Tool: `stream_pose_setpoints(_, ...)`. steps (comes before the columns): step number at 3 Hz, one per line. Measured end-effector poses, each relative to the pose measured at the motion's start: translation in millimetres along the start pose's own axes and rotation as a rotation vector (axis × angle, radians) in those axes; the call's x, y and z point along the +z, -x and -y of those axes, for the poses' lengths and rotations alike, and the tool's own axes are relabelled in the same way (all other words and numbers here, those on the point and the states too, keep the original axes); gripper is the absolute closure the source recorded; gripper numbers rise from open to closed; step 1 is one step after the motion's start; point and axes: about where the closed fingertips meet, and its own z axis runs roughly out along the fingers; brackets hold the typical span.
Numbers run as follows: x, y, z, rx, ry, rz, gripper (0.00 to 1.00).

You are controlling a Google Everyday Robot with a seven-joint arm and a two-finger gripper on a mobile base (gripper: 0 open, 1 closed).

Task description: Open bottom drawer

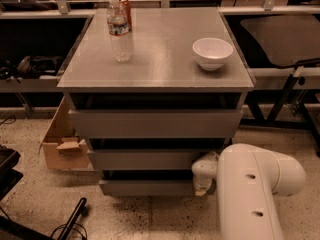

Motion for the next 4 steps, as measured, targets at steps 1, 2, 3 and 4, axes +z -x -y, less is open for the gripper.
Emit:
stream_pose_setpoints(1,-1.2,-7.3,-3.5,0.018,-0.004,0.001,0.88)
stream_pose_setpoints(2,-1.3,-8.1,-4.0,0.020,-0.004,0.001,0.90)
stream_pose_setpoints(3,-1.3,-8.1,-4.0,0.020,-0.004,0.001,0.68)
stream_pose_setpoints(4,-1.3,-8.1,-4.0,0.020,-0.004,0.001,0.45)
